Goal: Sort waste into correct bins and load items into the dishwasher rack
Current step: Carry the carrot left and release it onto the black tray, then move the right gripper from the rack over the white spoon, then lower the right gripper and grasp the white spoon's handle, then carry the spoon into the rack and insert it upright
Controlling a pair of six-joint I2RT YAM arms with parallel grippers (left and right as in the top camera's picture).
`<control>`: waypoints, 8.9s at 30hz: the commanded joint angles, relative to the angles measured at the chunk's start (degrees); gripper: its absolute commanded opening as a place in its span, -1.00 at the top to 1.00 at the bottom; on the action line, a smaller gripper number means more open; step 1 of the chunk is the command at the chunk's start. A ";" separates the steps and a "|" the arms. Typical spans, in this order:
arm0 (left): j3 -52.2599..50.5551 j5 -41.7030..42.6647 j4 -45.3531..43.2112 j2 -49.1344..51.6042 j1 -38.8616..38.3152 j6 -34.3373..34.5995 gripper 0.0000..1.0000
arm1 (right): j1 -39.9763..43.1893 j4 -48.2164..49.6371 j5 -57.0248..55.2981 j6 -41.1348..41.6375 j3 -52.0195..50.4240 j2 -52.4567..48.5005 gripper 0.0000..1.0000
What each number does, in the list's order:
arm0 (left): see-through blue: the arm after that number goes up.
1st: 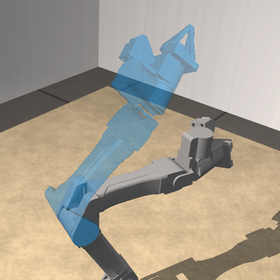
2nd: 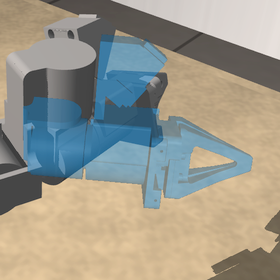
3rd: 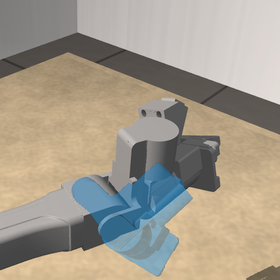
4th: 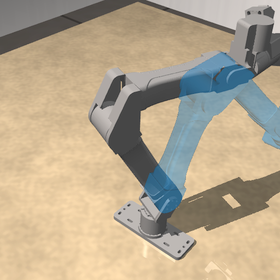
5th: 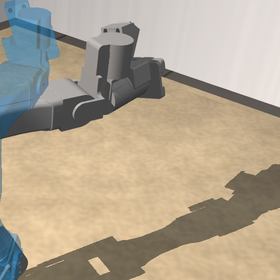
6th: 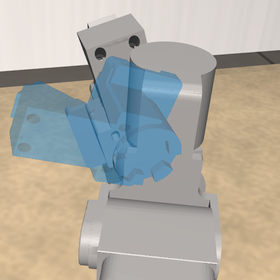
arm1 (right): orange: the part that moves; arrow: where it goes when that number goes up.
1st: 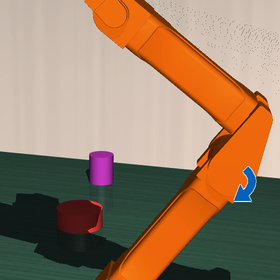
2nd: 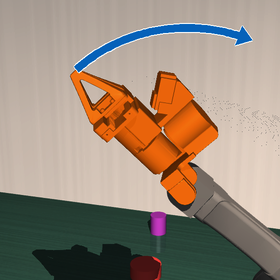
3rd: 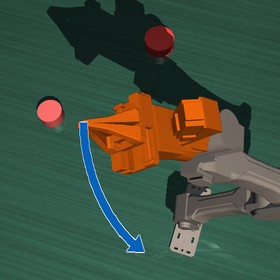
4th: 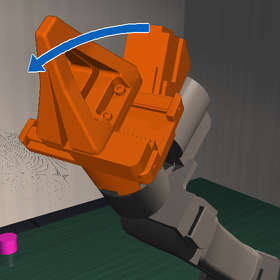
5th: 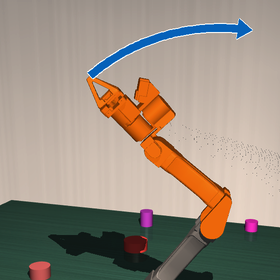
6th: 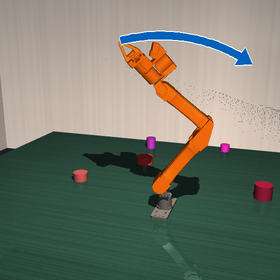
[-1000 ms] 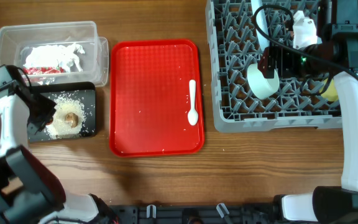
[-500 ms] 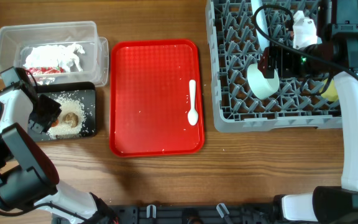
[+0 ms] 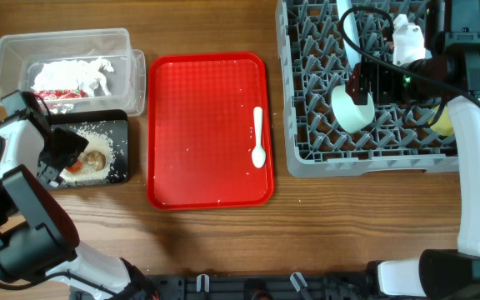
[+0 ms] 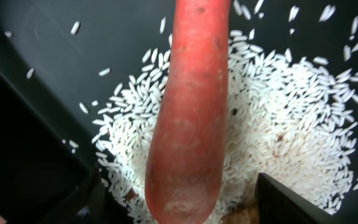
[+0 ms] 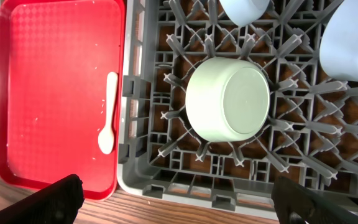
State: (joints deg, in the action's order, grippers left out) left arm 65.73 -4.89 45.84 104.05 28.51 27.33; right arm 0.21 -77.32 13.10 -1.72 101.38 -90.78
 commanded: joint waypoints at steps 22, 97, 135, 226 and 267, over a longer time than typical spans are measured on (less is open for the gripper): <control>0.59 5.44 12.50 -20.57 -22.86 -4.63 -1.00 | -3.48 4.37 8.02 0.72 0.11 0.26 -0.99; -1.03 3.52 13.79 -20.55 -26.38 -4.61 -1.00 | -37.38 10.67 -7.08 37.90 -4.48 -41.35 -0.57; -1.03 3.54 13.79 -20.55 -26.38 -4.59 -1.00 | -37.31 13.84 -9.92 38.32 -4.50 -41.35 0.12; -1.03 3.52 13.60 -20.55 -26.38 -4.59 -1.00 | -18.97 11.06 -10.10 4.74 -17.90 -12.41 -0.01; 3.32 4.22 17.75 -20.57 -32.63 -13.66 -1.00 | 2.78 16.35 -3.56 12.09 -16.85 6.03 -0.99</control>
State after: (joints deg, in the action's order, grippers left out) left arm 66.04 -0.54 59.48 83.22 -6.48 15.31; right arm -1.93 -58.19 8.82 11.03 83.83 -84.95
